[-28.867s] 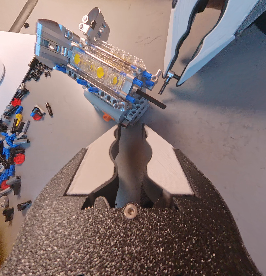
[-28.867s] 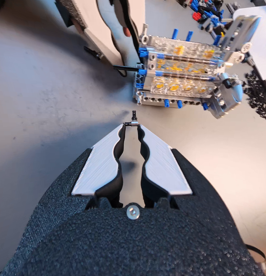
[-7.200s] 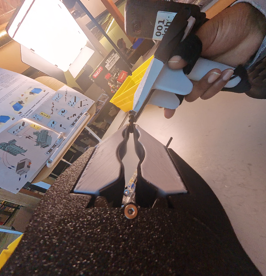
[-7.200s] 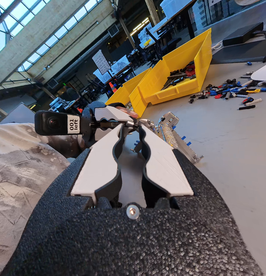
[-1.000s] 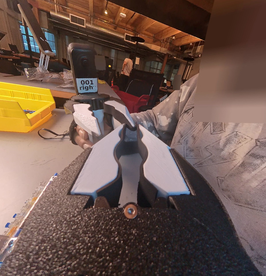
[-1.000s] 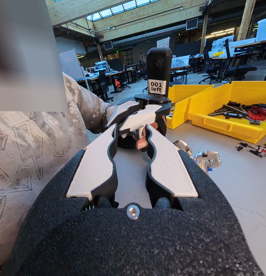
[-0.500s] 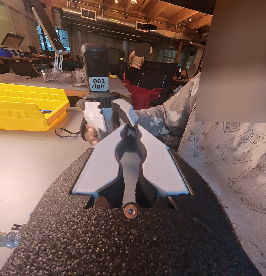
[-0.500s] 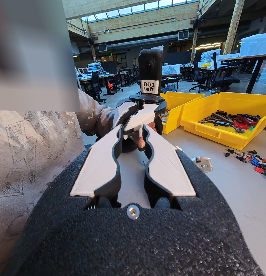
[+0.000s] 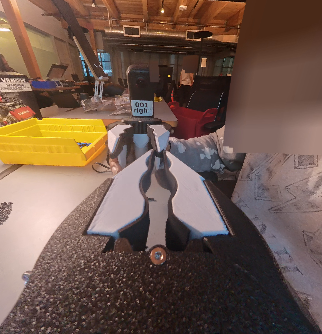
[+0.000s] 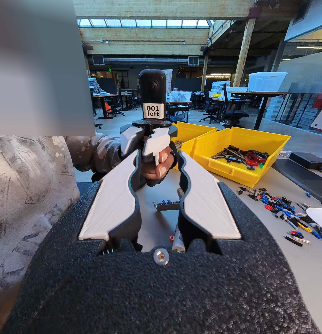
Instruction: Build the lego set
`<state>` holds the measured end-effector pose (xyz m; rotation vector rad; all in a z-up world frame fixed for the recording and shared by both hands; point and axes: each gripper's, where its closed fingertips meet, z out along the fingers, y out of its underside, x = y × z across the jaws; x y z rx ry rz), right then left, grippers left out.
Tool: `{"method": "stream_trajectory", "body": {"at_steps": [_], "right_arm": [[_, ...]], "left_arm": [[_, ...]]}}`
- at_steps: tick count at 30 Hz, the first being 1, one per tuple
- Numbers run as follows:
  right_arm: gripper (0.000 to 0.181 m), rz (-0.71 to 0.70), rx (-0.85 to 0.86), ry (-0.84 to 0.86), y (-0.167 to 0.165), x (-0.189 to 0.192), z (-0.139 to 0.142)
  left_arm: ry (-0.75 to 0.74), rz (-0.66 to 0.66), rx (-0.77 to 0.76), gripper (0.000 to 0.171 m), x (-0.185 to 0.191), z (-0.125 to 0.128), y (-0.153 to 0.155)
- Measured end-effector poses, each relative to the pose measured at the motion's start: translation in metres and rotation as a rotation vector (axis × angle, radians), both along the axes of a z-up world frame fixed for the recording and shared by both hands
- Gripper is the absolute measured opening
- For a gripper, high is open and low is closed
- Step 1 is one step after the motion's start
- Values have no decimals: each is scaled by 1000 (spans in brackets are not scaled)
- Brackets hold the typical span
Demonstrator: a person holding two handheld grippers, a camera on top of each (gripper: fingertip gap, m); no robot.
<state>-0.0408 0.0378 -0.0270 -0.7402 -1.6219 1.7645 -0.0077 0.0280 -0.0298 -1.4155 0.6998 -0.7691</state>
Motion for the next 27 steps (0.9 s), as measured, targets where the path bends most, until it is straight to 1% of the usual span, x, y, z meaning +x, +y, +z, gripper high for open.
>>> {"method": "stream_trajectory", "body": {"at_steps": [2, 3, 7, 9, 14, 19, 23, 27], "right_arm": [[40, -5, -1, 1, 1, 0, 0], [40, -3, 0, 2, 1, 0, 1], [40, 0, 0, -3, 1, 0, -1], [41, 3, -1, -6, 0, 0, -1], [42, 7, 17, -5, -1, 0, -4], [40, 32, 47, 21, -9, 6, 1], [40, 74, 12, 40, -16, 11, 5], [35, 63, 4, 59, -17, 12, 8]], "left_arm": [[-5, -17, -1, 19, 1, 1, -3], [-12, -17, -3, 19, 1, 1, -3], [-43, -36, -30, 12, -2, 0, -2], [-56, -47, -42, 6, -3, 0, -2], [-83, -82, -78, 5, -3, -3, -3], [-84, -105, -54, 4, 1, -1, -7], [-90, -143, -25, 5, 7, 2, -14], [-82, -123, -1, 4, 6, 5, -14]]}}
